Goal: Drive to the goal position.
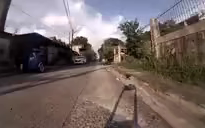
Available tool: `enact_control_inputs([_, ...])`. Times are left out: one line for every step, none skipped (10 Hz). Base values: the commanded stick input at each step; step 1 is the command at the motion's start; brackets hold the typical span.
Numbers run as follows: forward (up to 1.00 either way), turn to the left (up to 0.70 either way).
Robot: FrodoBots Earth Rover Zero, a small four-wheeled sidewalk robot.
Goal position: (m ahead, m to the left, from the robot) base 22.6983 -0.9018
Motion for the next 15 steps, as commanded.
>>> enact_control_inputs([1.0, 0.0])
enact_control_inputs([1.0, 0.0])
enact_control_inputs([1.0, 0.0])
enact_control_inputs([1.0, 0.0])
enact_control_inputs([1.0, 0.0])
enact_control_inputs([1.0, 0.0])
enact_control_inputs([1.0, 0.0])
enact_control_inputs([1.0, 0.0])
enact_control_inputs([1.0, 0.0])
enact_control_inputs([1.0, 0.0])
enact_control_inputs([1.0, 0.0])
enact_control_inputs([1.0, 0.0])
enact_control_inputs([1.0, 0.0])
enact_control_inputs([1.0, 0.0])
enact_control_inputs([1.0, 0.0])
